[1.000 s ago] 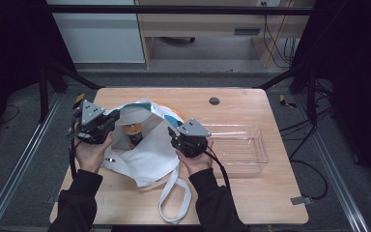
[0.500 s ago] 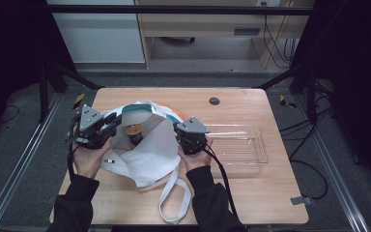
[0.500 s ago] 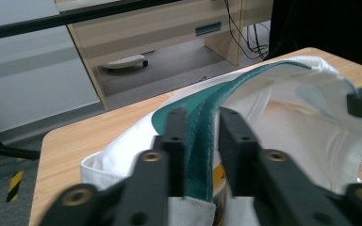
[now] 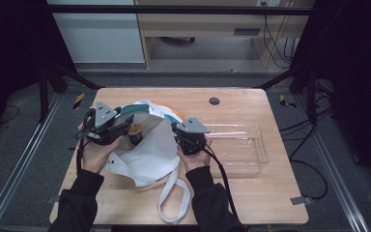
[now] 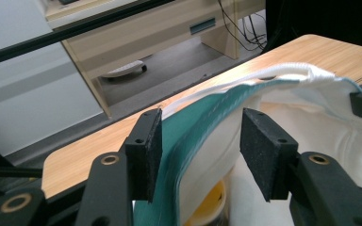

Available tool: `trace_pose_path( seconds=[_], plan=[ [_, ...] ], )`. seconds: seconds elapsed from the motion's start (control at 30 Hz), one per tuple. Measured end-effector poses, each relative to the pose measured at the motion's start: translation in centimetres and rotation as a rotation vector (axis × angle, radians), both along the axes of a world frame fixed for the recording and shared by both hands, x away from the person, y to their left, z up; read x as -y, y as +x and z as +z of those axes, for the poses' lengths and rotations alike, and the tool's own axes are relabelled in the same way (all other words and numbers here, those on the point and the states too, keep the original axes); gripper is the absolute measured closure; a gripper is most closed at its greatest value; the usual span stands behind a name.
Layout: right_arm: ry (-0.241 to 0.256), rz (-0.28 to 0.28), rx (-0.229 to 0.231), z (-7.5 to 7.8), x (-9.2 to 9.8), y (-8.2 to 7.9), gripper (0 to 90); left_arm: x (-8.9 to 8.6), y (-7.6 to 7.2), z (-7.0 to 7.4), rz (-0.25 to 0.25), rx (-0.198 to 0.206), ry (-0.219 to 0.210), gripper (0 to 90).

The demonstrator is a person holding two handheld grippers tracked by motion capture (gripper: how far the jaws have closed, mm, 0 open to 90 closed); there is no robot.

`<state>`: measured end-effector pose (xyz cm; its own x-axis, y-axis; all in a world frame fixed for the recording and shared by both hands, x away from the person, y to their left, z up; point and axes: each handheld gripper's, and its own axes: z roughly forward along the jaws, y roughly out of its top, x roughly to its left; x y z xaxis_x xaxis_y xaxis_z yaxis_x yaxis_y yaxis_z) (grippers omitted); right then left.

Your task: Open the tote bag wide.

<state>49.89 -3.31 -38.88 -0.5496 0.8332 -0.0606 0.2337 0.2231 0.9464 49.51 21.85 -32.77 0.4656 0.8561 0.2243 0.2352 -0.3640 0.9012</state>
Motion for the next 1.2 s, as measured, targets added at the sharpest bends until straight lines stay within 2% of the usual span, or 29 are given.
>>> trace_pose_path(
  seconds=[0.13, 0.2, 0.27, 0.5, 0.67, 0.83, 0.93, 1.1, 1.2],
  plan=[
    [-0.001, 0.006, 0.003, 0.0, 0.1, 0.0, 89.6, 0.5, 0.5, 0.1, -0.012, -0.010, 0.015, 57.1],
    [0.000, 0.005, 0.002, 0.0, 0.1, 0.0, 89.6, 0.8, 0.7, 0.0, -0.009, -0.017, 0.044, 59.4],
    [-0.001, 0.002, 0.002, -0.1, 0.1, 0.0, 89.5, 0.8, 0.7, -0.1, -0.011, -0.029, 0.055, 68.9],
    [0.004, 0.012, 0.001, 0.1, 0.0, 0.0, 88.5, 0.8, 0.7, -0.1, -0.034, -0.063, 0.075, 86.1],
    [0.027, 0.026, -0.006, 0.1, 0.0, -0.3, 82.6, 0.8, 0.7, -0.1, -0.030, -0.068, 0.060, 87.1],
    [0.069, 0.038, 0.019, 0.8, 0.4, -1.5, 72.8, 0.8, 0.8, -0.1, -0.025, -0.070, 0.047, 87.2],
    [0.089, 0.055, 0.029, 1.3, 0.5, -2.3, 70.6, 0.8, 0.8, 0.0, -0.022, -0.075, 0.028, 87.1],
    [0.083, 0.092, 0.032, 1.5, 0.0, -3.3, 68.6, 0.8, 0.9, 0.1, -0.016, -0.078, 0.009, 87.1],
    [0.055, 0.124, 0.023, 0.7, -0.9, -3.7, 71.4, 0.9, 0.9, 0.2, -0.015, -0.077, 0.009, 87.1]
  ],
)
